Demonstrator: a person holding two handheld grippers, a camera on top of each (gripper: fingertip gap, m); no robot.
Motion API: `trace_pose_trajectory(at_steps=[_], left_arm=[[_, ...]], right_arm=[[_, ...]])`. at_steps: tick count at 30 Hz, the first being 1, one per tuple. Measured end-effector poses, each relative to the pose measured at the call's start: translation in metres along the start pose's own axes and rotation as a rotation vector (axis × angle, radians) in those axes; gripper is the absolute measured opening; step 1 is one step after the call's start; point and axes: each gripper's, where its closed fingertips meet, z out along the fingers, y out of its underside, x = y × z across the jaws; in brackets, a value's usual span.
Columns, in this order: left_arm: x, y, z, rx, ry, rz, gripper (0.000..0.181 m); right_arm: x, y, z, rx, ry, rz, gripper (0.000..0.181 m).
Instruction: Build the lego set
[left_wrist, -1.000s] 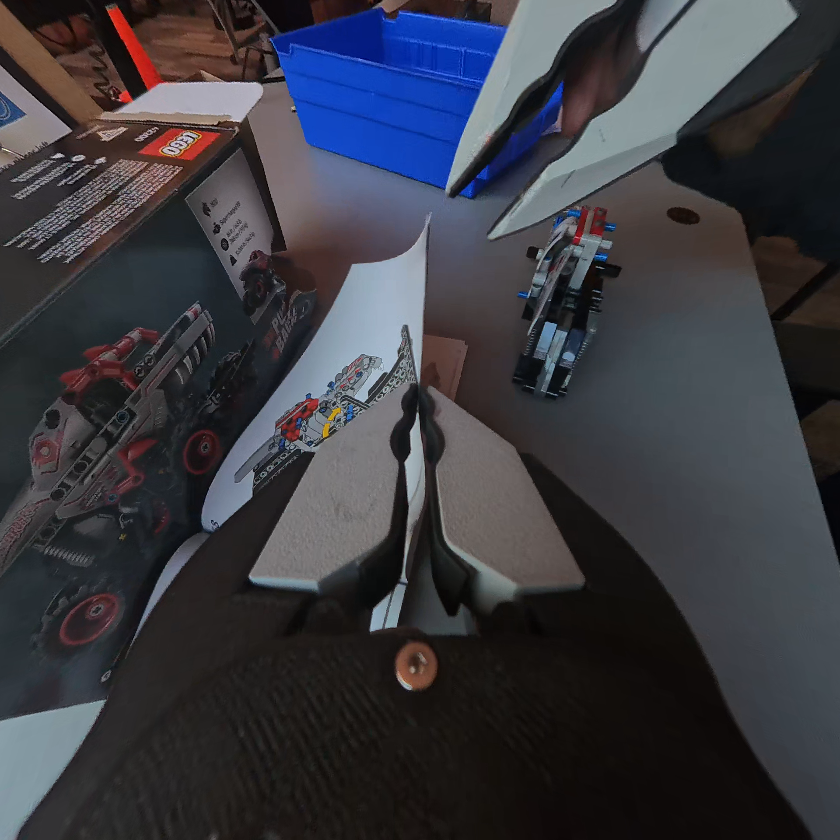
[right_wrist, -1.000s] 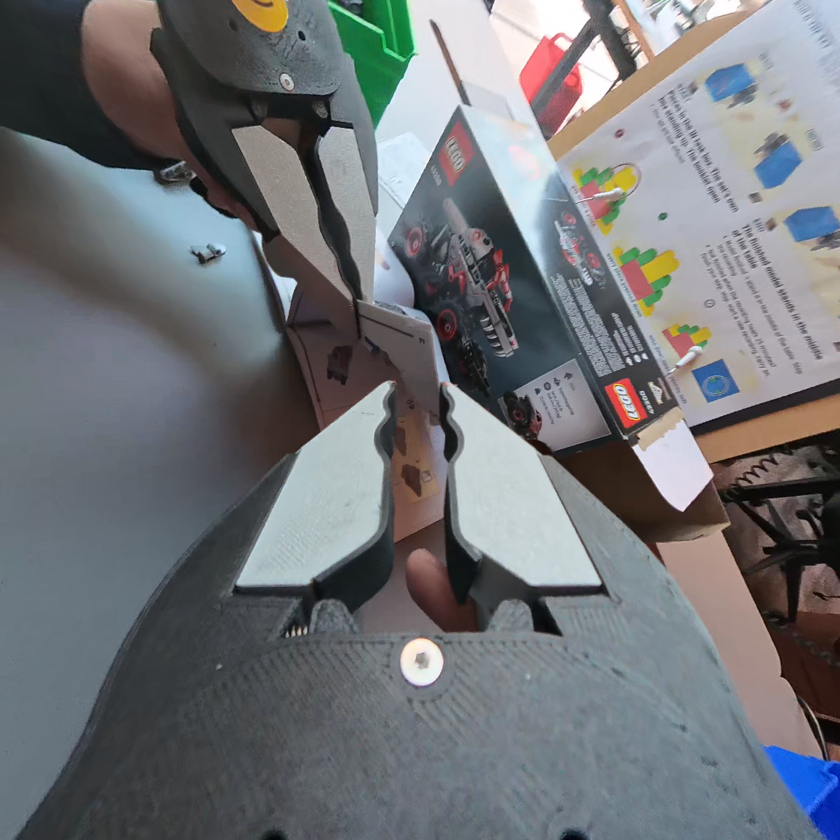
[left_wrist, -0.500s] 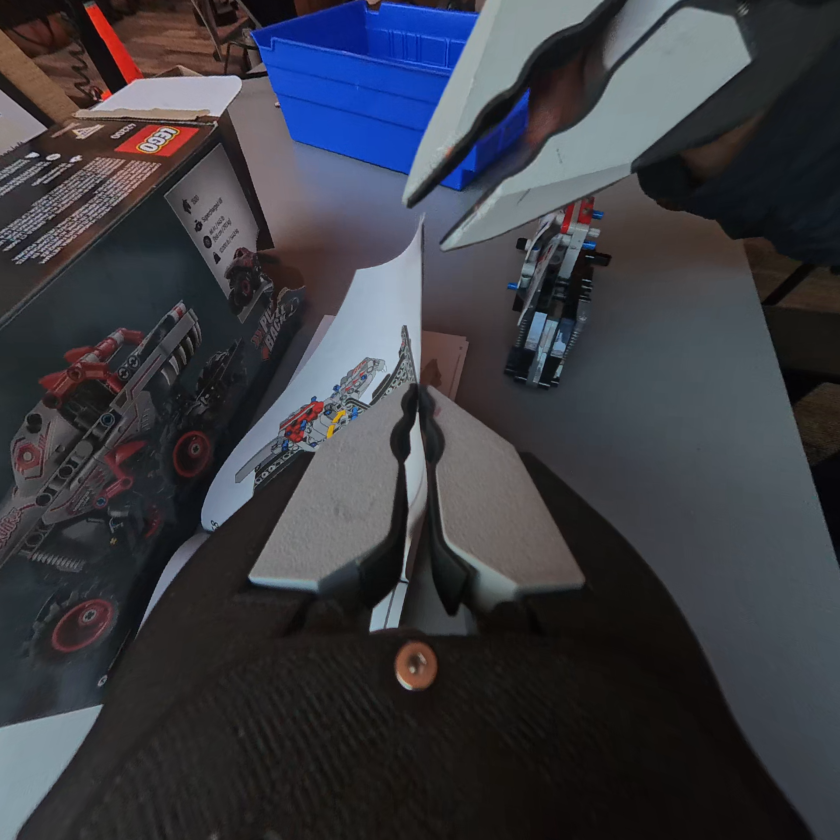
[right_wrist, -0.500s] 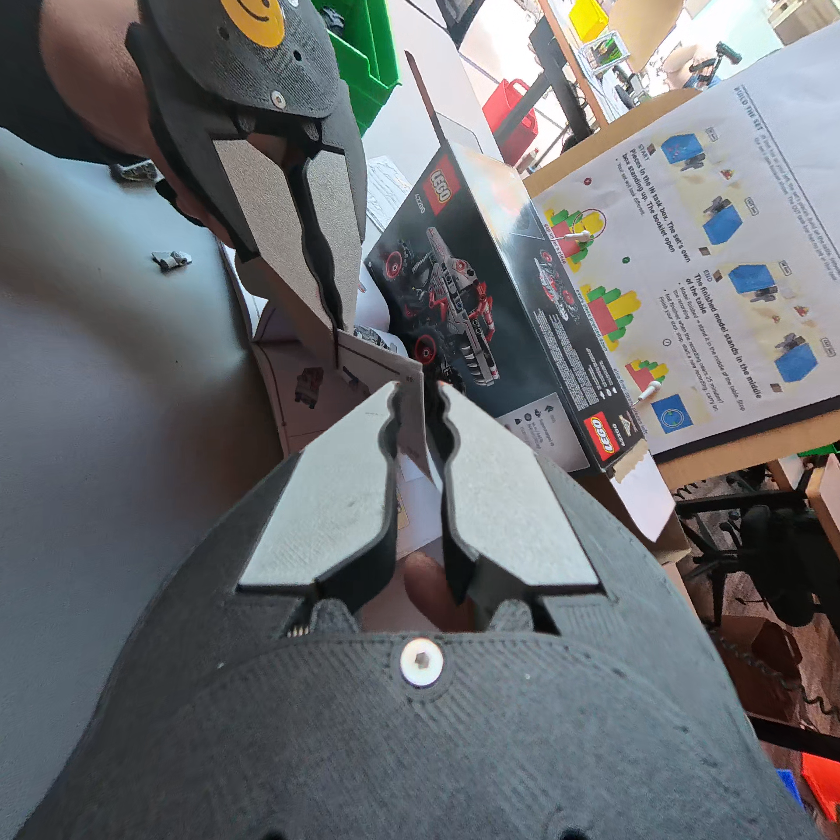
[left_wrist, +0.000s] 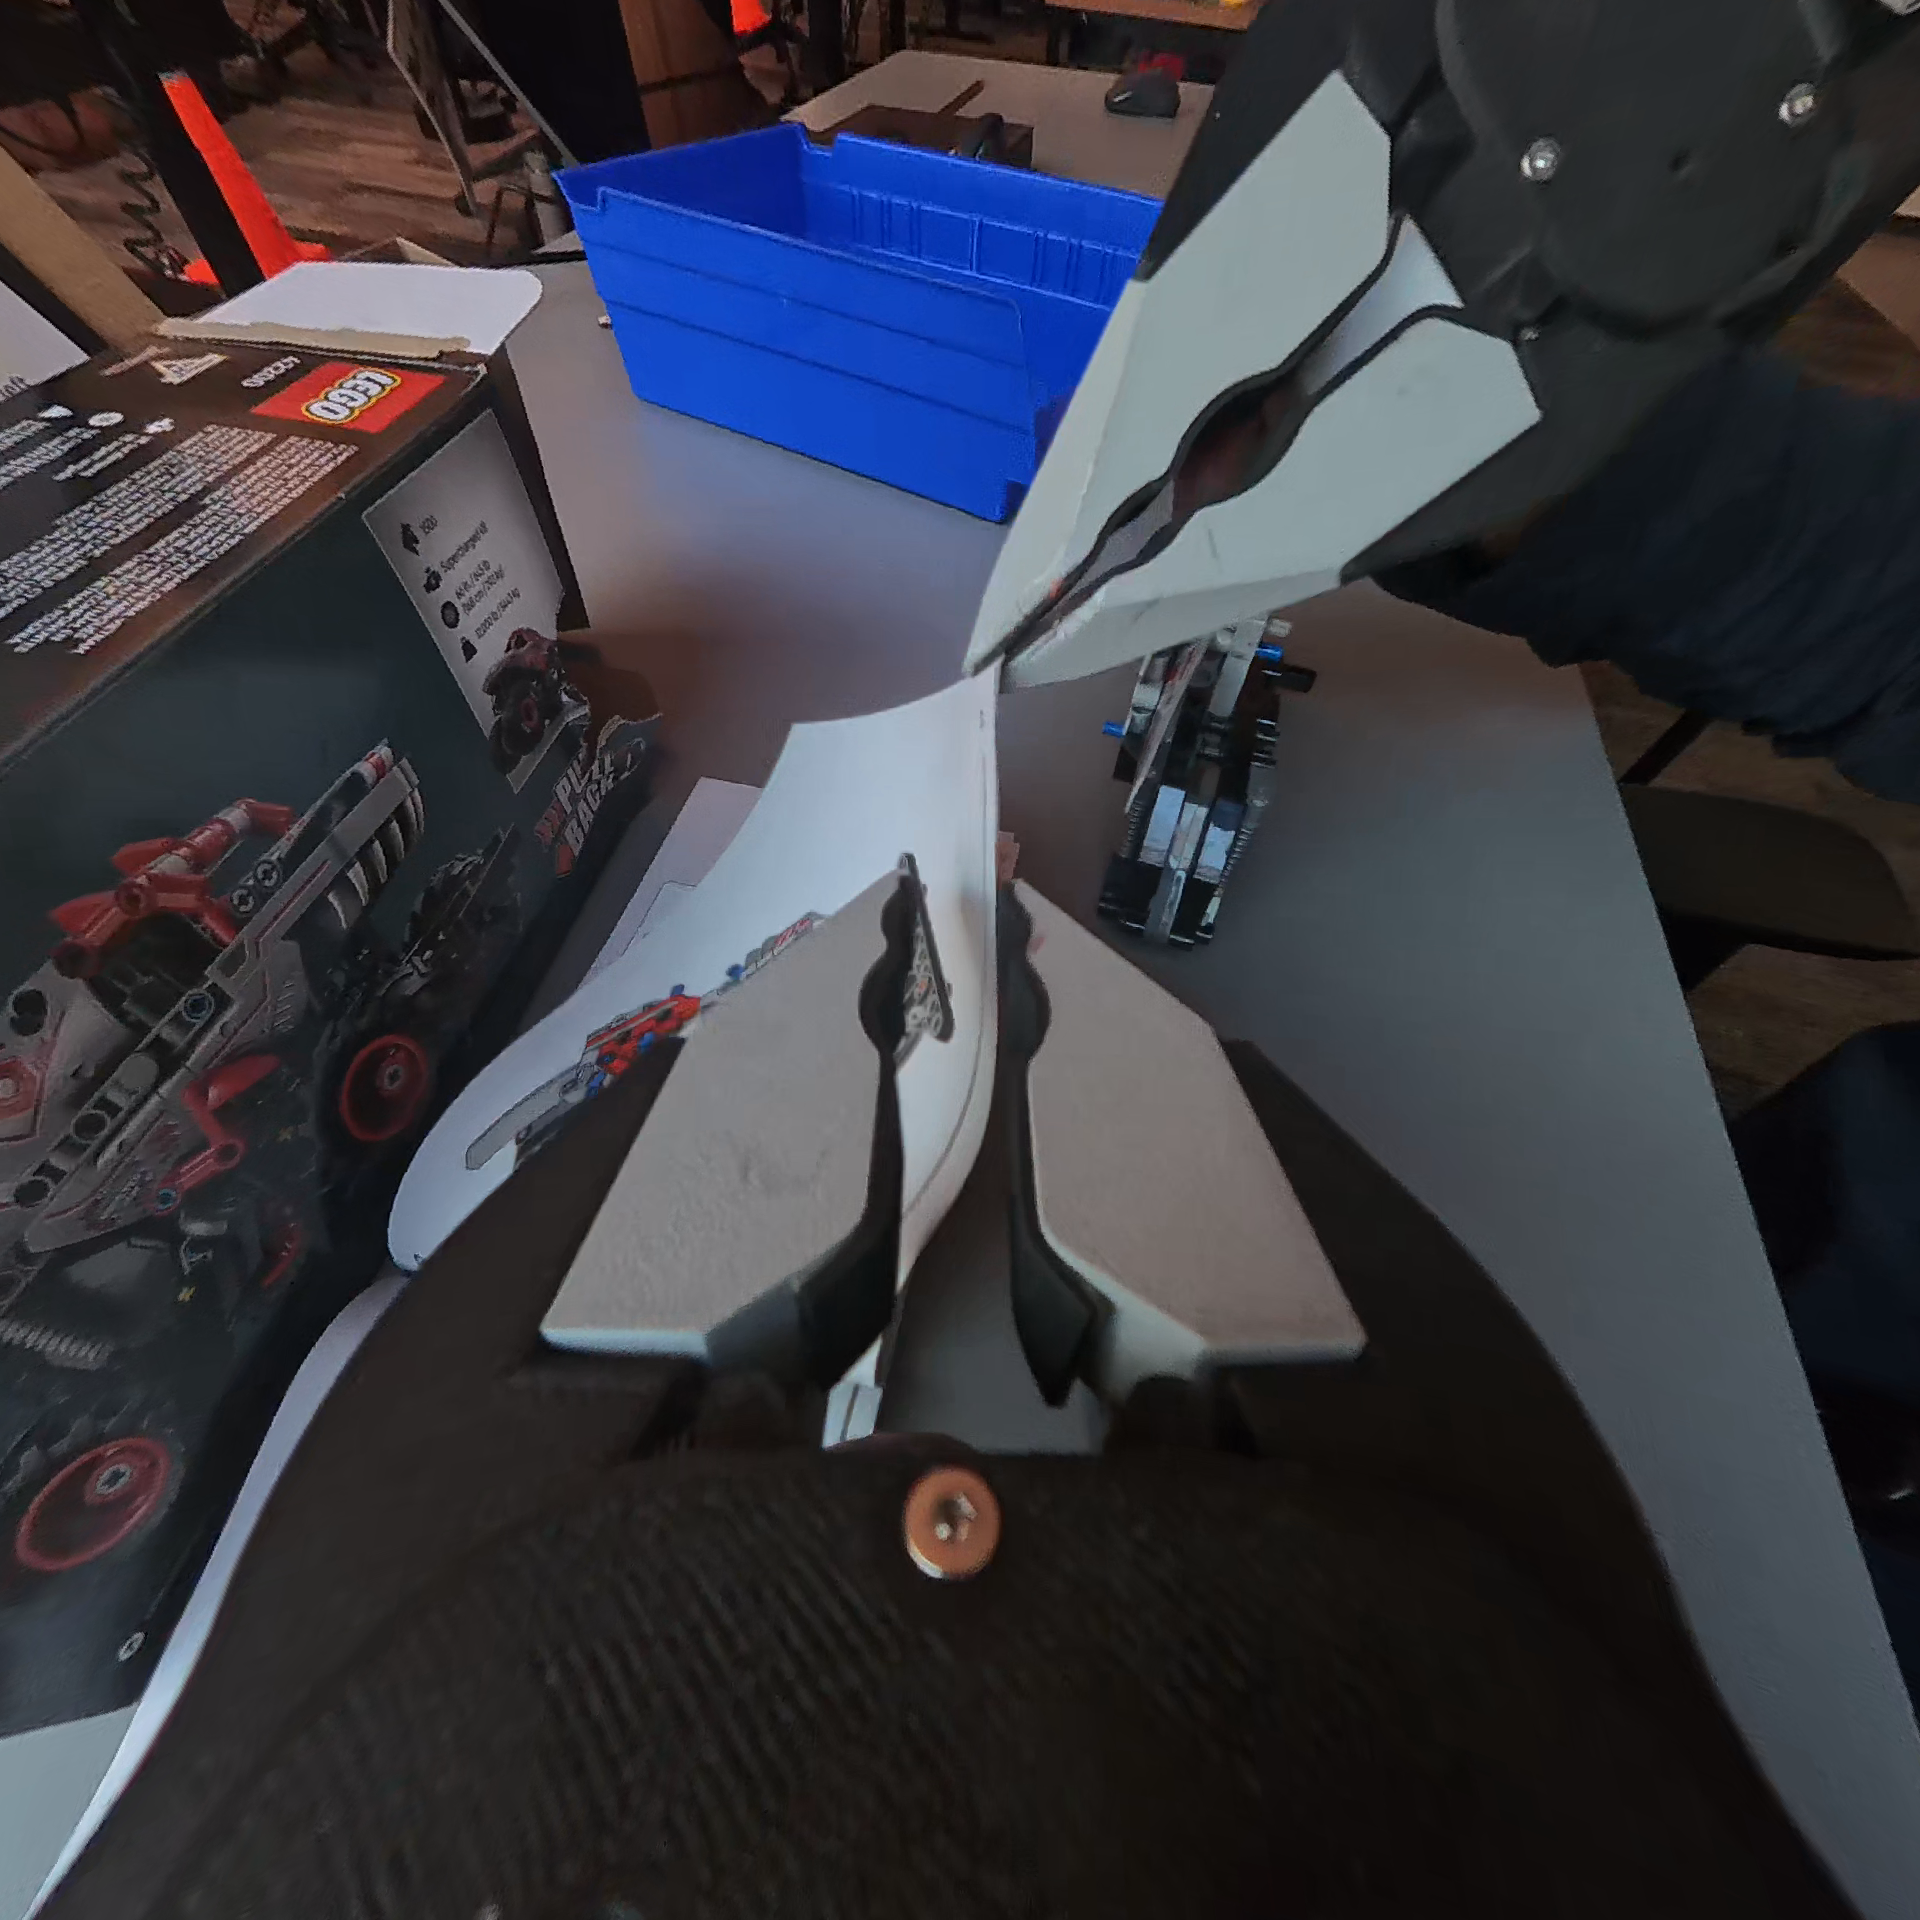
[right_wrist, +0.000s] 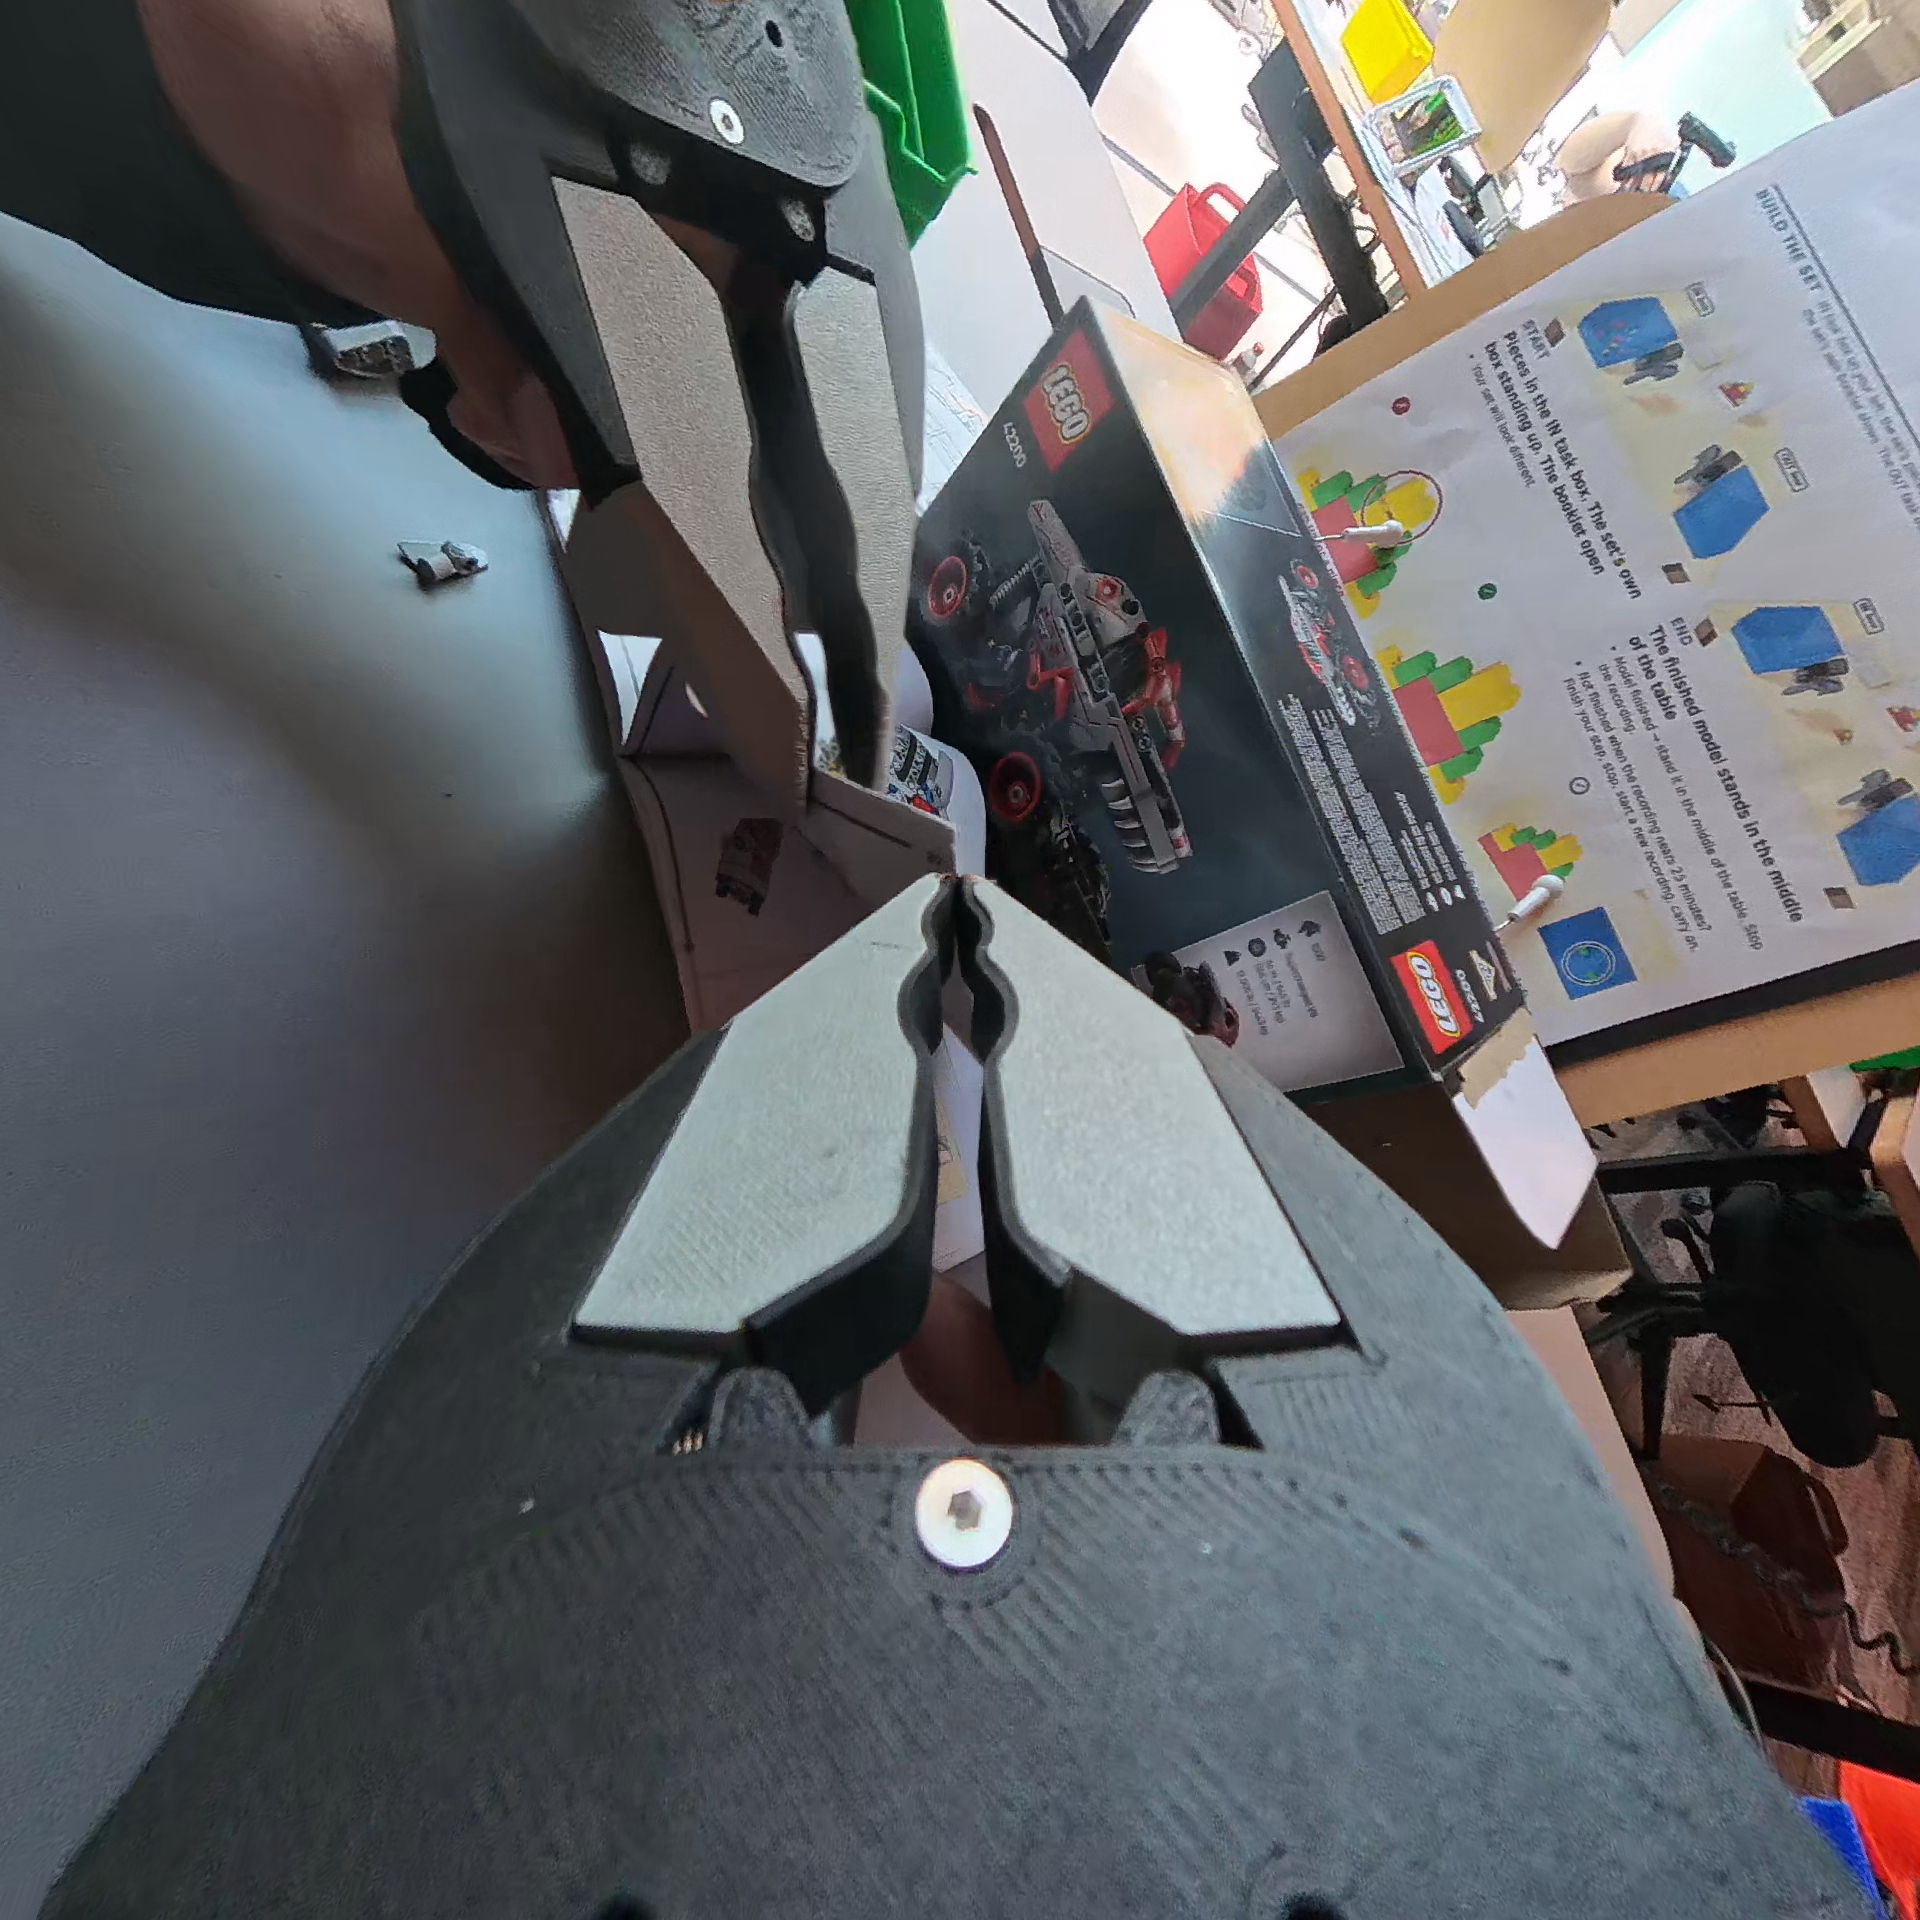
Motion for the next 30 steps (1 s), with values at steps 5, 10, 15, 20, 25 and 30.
trace_pose_trajectory(at_steps=[5,10,15,20,25,30], left_arm=[[0.006,-0.005,-0.002,0.024,0.041,-0.003,0.002],[0.009,-0.010,-0.008,0.044,0.072,-0.010,0.000],[0.015,-0.019,-0.011,0.084,0.116,-0.049,0.002],[0.015,-0.018,-0.007,0.069,0.117,-0.061,0.008],[0.019,-0.013,-0.005,0.042,0.138,-0.052,0.000],[0.021,-0.011,-0.005,0.033,0.157,-0.057,0.000]], right_arm=[[-0.009,0.000,0.002,-0.011,-0.007,-0.050,0.000],[-0.014,-0.001,0.001,-0.009,-0.018,-0.062,0.000],[-0.017,0.000,0.002,-0.010,-0.026,-0.064,0.000],[-0.022,-0.001,0.005,-0.010,-0.034,-0.073,0.000],[-0.024,-0.003,0.005,-0.010,-0.037,-0.081,0.000],[-0.025,-0.003,0.005,-0.008,-0.039,-0.084,0.000]])
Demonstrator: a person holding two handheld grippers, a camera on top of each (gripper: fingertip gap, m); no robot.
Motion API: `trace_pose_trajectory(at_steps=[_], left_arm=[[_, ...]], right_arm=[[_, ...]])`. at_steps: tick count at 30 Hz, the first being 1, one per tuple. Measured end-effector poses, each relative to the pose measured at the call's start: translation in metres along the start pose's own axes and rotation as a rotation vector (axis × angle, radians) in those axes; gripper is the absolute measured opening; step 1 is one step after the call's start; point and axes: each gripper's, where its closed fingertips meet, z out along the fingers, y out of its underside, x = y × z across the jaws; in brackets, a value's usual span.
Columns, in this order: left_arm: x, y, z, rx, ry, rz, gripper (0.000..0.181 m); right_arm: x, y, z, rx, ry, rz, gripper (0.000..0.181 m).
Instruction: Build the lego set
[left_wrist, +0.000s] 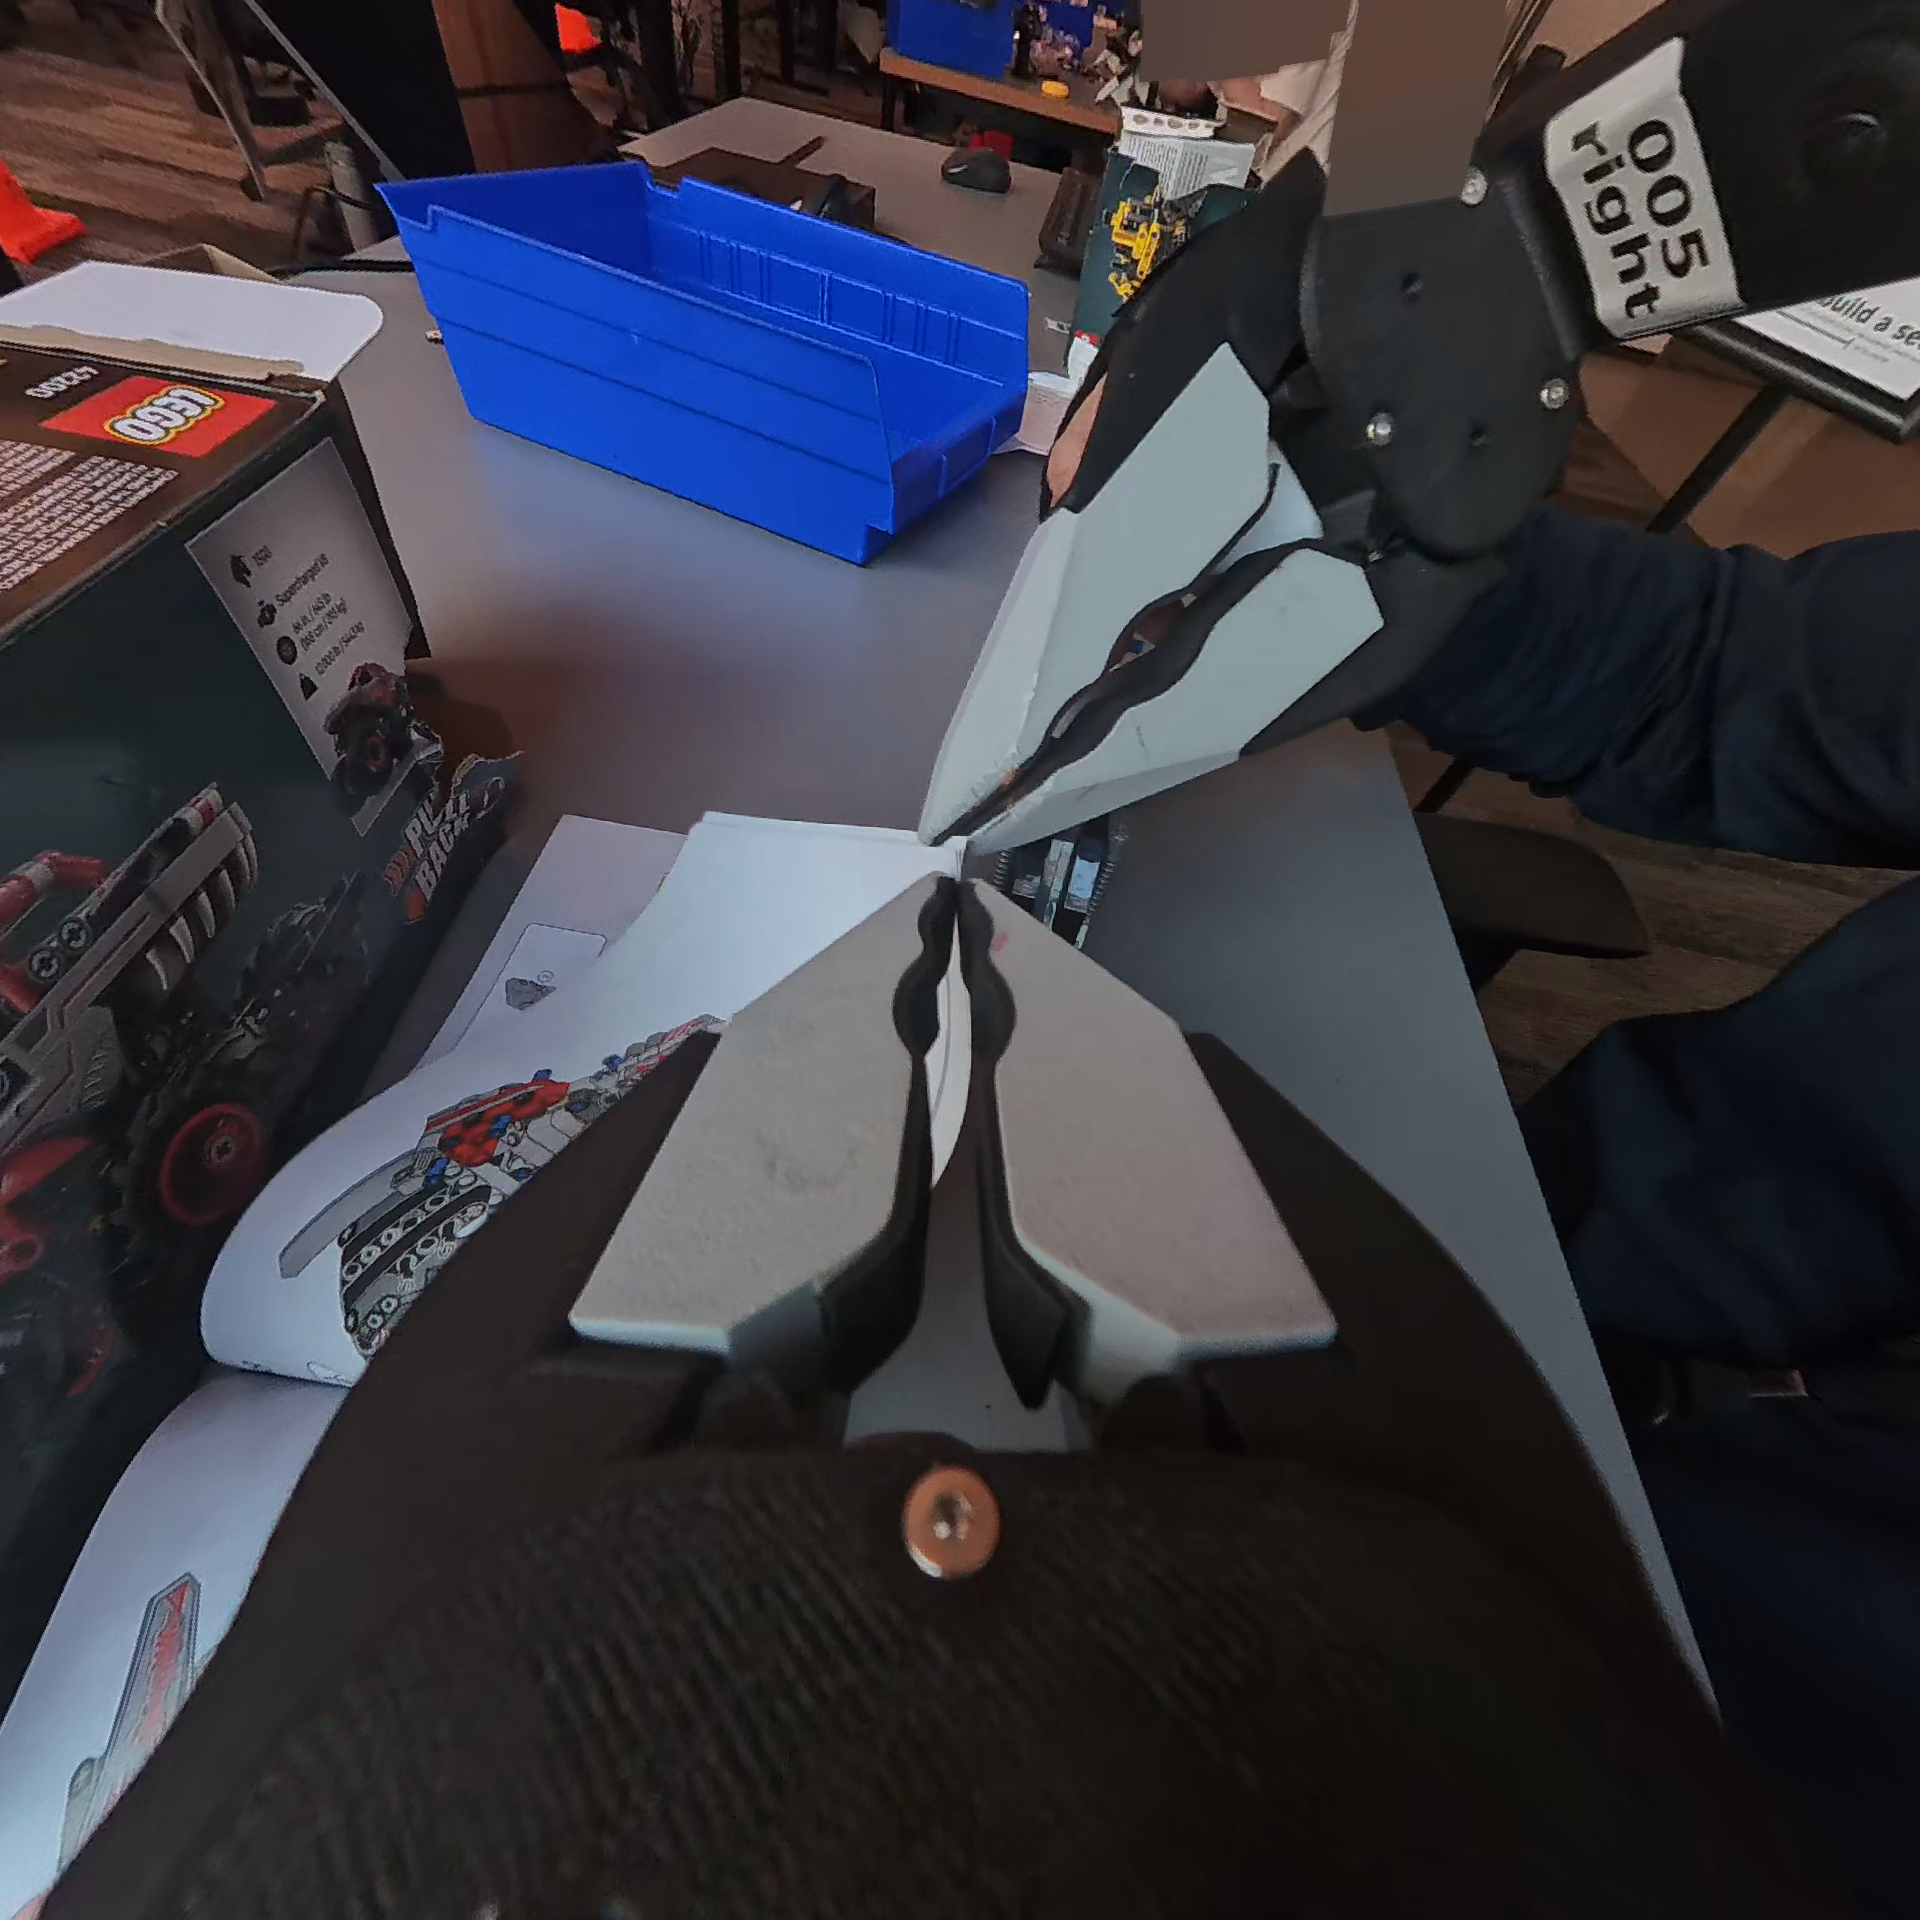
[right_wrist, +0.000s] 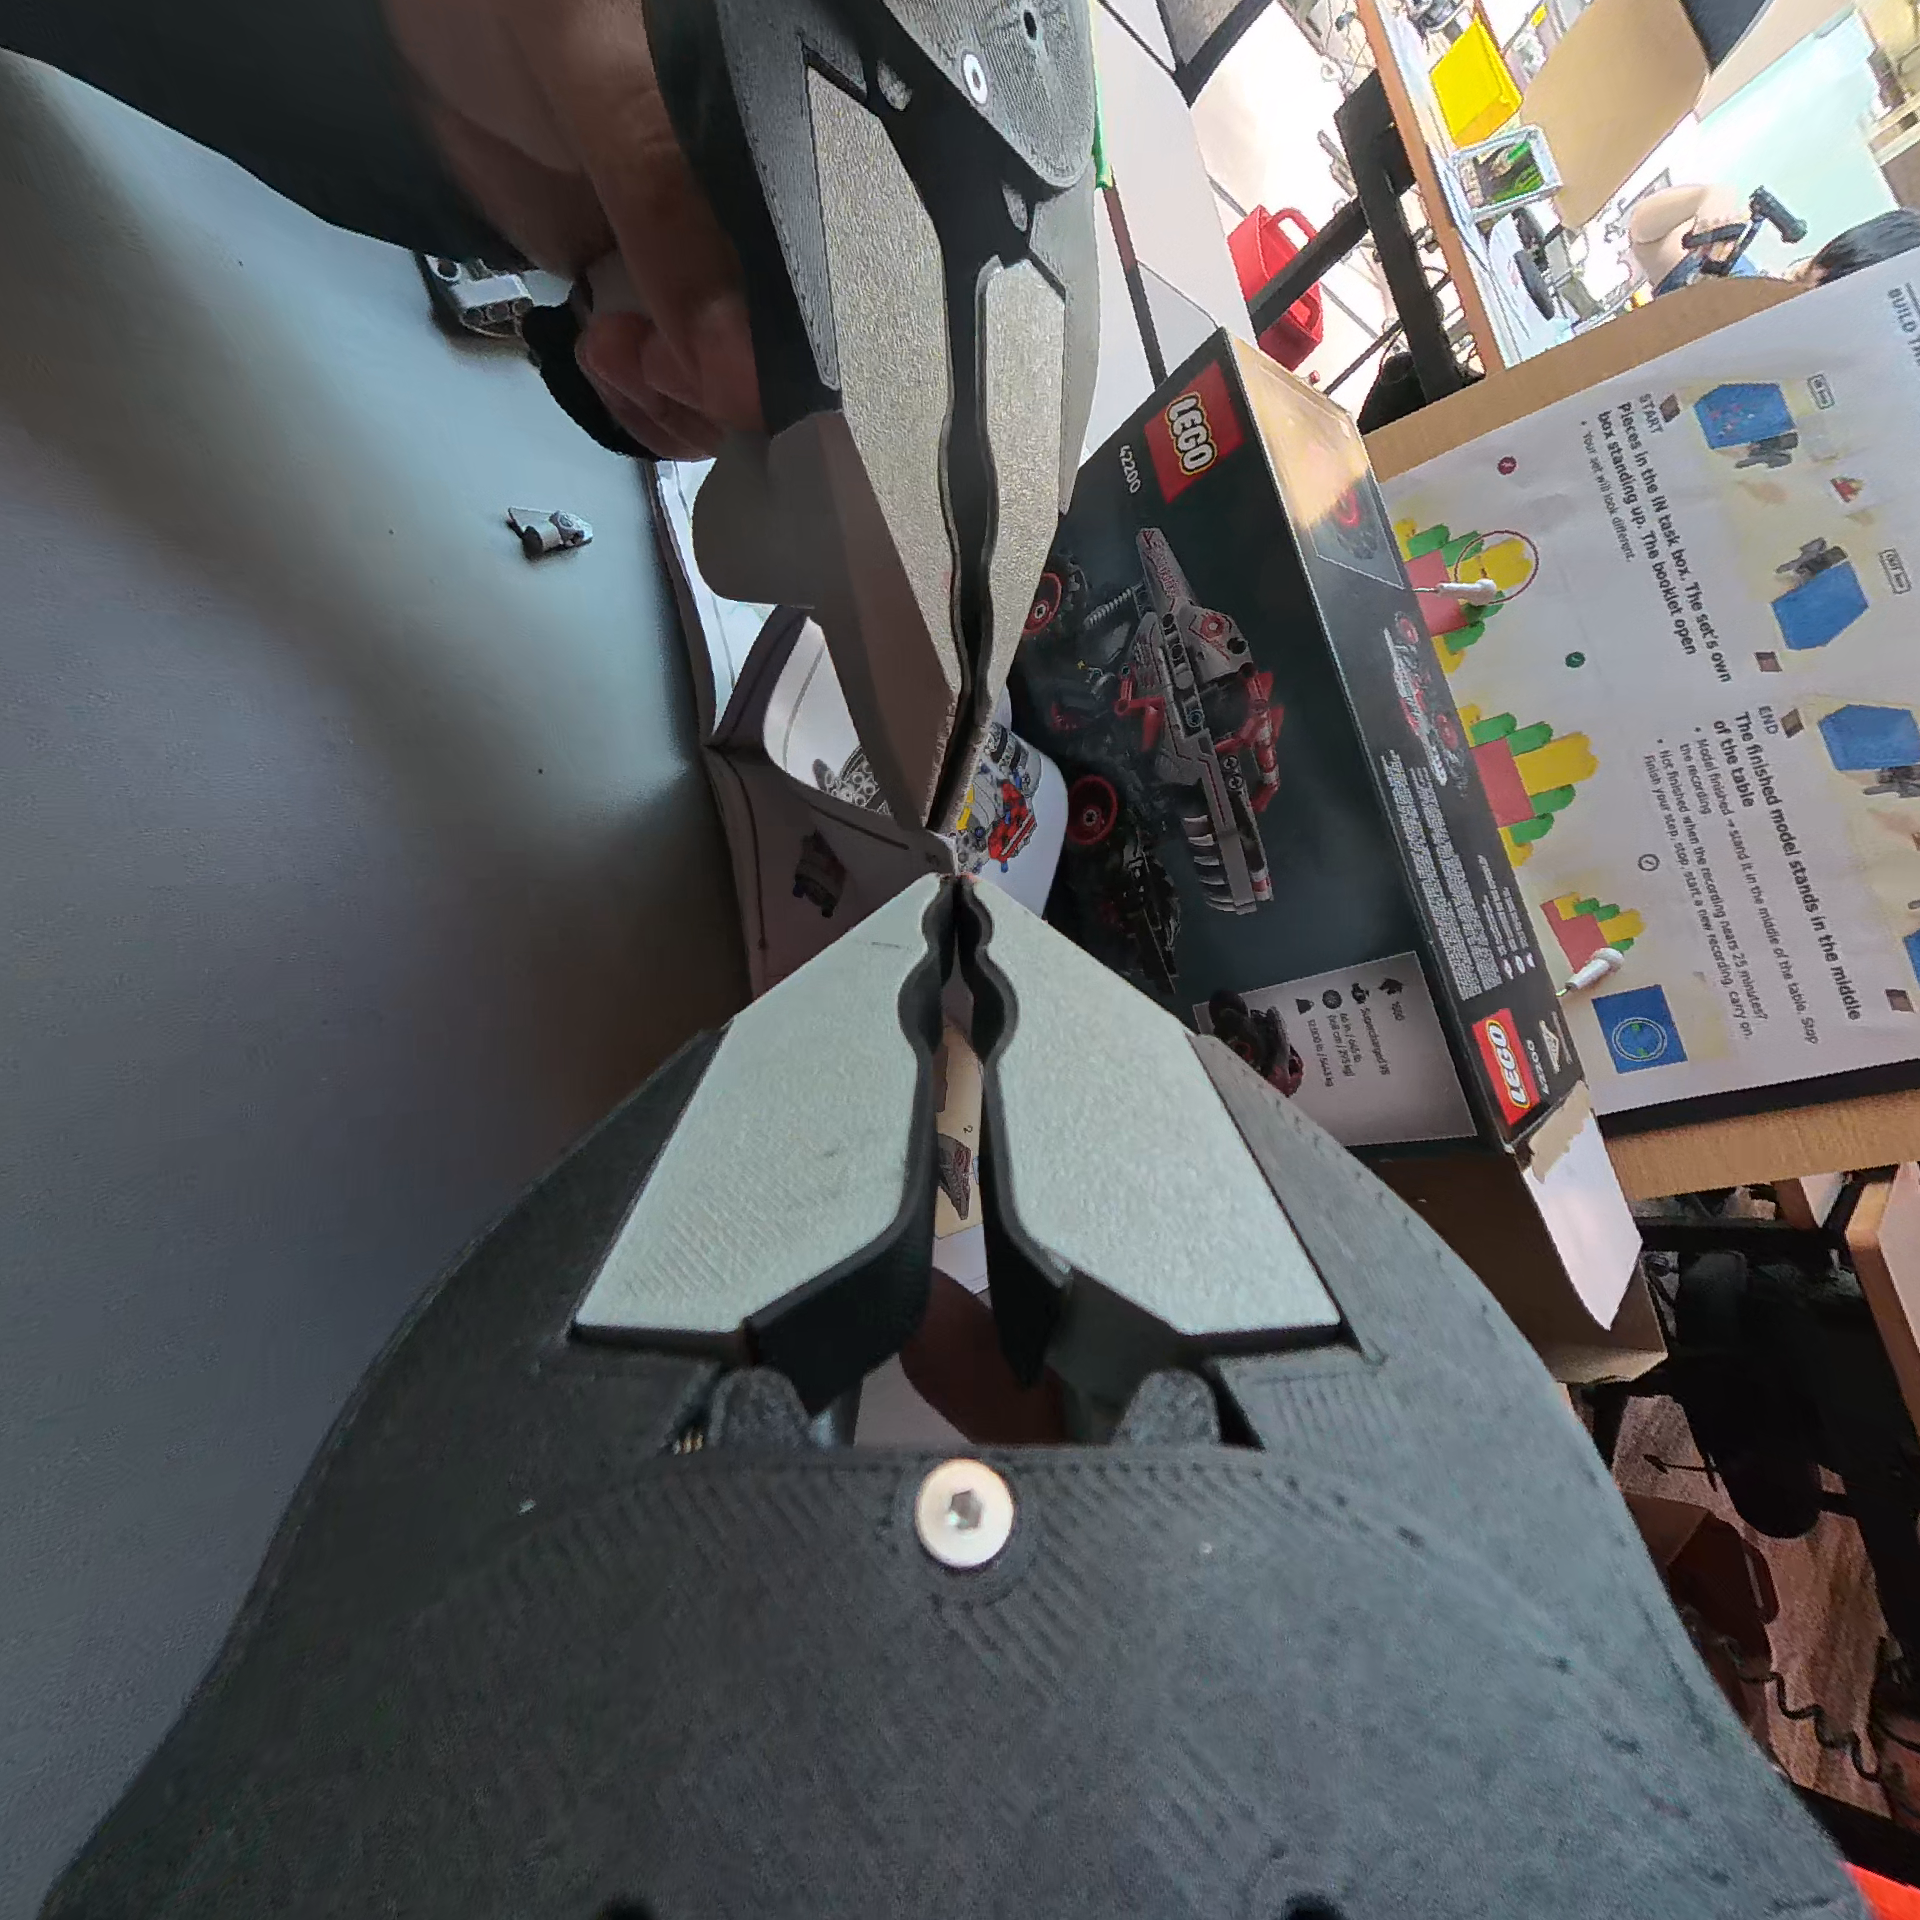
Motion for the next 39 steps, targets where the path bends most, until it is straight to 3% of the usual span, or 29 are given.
trace_pose_trajectory(at_steps=[11,14,20,39], left_arm=[[0.001,-0.001,-0.002,0.001,0.027,-0.049,0.000],[0.000,0.002,0.002,-0.008,0.025,-0.062,0.010],[0.003,0.002,0.001,-0.006,0.054,-0.058,0.000],[0.003,-0.001,-0.004,0.009,0.065,-0.061,0.000]], right_arm=[[-0.001,0.001,-0.001,0.003,-0.004,0.002,0.000],[-0.002,0.000,-0.001,0.005,-0.005,-0.001,0.000],[-0.004,-0.001,0.000,0.007,-0.007,-0.010,0.000],[-0.009,0.000,-0.002,0.008,-0.017,-0.028,0.000]])
